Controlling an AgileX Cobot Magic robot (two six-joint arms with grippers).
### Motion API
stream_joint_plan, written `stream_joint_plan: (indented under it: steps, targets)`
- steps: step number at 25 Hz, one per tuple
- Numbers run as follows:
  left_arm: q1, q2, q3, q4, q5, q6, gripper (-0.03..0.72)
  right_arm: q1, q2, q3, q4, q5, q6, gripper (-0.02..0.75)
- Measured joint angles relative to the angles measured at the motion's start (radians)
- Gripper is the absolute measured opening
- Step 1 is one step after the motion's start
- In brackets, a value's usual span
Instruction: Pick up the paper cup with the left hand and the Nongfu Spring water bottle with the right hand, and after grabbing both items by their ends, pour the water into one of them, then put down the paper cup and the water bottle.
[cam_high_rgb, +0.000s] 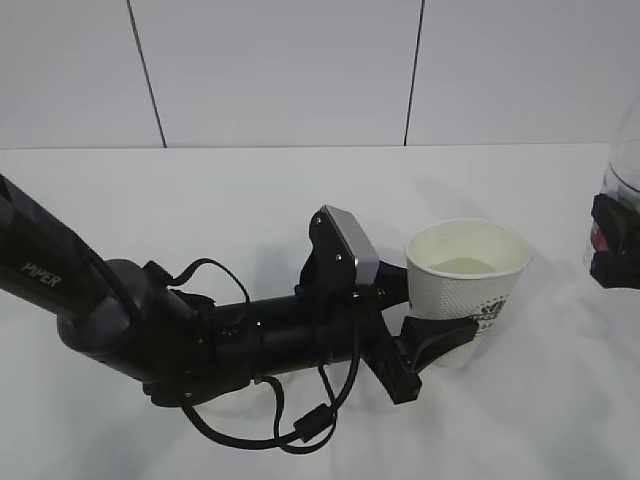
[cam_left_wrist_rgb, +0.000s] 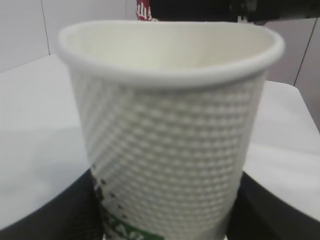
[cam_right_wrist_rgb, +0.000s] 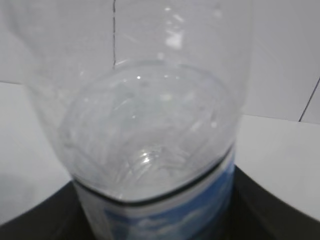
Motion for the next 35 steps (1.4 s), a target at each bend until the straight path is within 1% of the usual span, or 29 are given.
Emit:
stream_joint_plan:
  steps: [8,18,35]
  targets:
    - [0.000,0.000,0.000,-0.006,0.000,0.000,0.468,0.000,0.157,-0.002,0.000,-0.108,0.111,0.449]
    - [0.000,0.000,0.000,-0.008,0.000,0.000,0.468,0.000,0.264,-0.022,0.000,-0.117,0.141,0.449]
    - [0.000,0.000,0.000,-0.008,0.000,0.000,0.468,0.000,0.435,-0.199,0.000,-0.123,0.152,0.449]
